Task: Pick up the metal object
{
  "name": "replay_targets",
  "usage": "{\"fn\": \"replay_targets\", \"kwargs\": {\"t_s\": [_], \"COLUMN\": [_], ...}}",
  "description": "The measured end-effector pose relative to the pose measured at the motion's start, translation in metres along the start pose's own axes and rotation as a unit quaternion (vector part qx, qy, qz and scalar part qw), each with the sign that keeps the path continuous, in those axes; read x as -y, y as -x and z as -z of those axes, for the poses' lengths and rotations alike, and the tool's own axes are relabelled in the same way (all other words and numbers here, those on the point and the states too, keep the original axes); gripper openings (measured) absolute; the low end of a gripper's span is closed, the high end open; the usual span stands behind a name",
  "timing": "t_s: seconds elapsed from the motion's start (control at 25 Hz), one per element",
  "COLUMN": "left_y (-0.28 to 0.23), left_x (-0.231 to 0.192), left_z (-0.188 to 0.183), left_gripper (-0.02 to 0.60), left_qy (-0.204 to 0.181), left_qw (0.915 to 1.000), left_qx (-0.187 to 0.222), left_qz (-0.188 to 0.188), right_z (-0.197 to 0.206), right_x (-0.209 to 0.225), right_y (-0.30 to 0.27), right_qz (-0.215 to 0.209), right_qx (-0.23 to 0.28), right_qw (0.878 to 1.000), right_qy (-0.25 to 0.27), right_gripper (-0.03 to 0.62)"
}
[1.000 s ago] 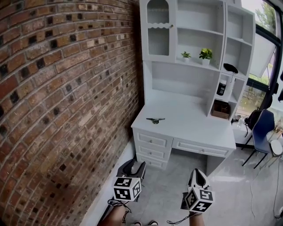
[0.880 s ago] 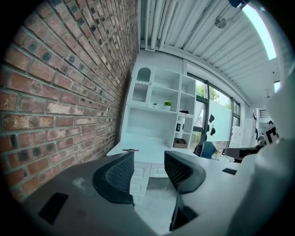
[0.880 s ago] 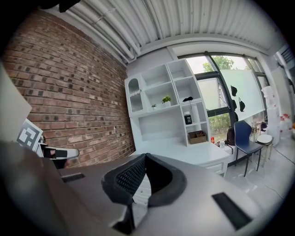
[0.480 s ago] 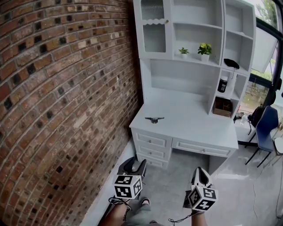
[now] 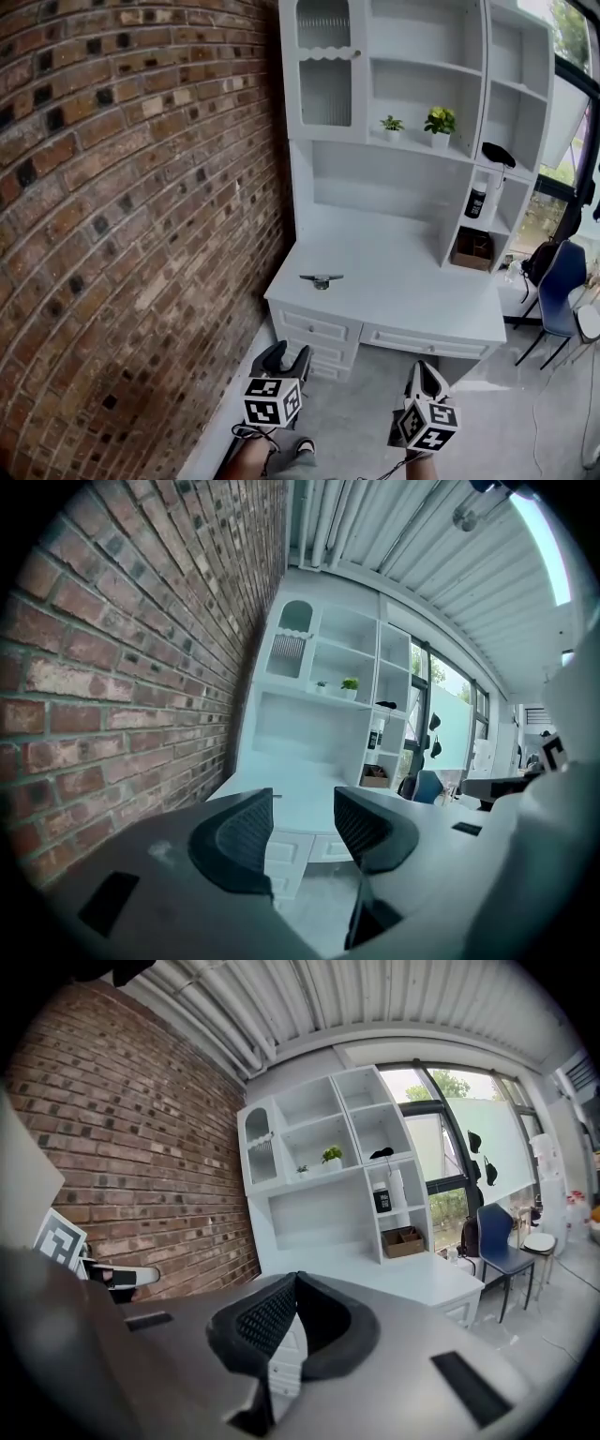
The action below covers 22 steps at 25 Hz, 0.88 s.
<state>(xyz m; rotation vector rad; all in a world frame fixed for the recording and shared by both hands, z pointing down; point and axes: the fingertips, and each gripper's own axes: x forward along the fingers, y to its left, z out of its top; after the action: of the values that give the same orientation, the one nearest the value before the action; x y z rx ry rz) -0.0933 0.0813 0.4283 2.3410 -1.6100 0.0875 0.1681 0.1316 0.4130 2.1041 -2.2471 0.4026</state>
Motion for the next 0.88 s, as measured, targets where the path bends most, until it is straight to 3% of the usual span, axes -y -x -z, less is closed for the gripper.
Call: {"fn": "replay_targets", "kwargs": {"t_s": [0.56,0.88], "left_y": [-0.144,-0.201], "left_x": [-0.078,-0.101], "left_z": [-0.05,-0.046], "left_gripper": [0.19,0.19], "left_qy": [-0.011,-0.001], "left_qw": [0.9987,0.9981], "left_qx": [-0.008,-0.03], "left_qz": [0.048,0.054], "right_z": [-0.037,-0.036], "right_x": [-0.017,-0.002], "right_y": [-0.145,-0.189], "right_qz": [0.042,0.074], "right_qx": [0.014,-0.005], "right_qw": [0.999,0.997], "right_qy": [-0.005,0.002], "right_gripper": [0.001,0.001]}}
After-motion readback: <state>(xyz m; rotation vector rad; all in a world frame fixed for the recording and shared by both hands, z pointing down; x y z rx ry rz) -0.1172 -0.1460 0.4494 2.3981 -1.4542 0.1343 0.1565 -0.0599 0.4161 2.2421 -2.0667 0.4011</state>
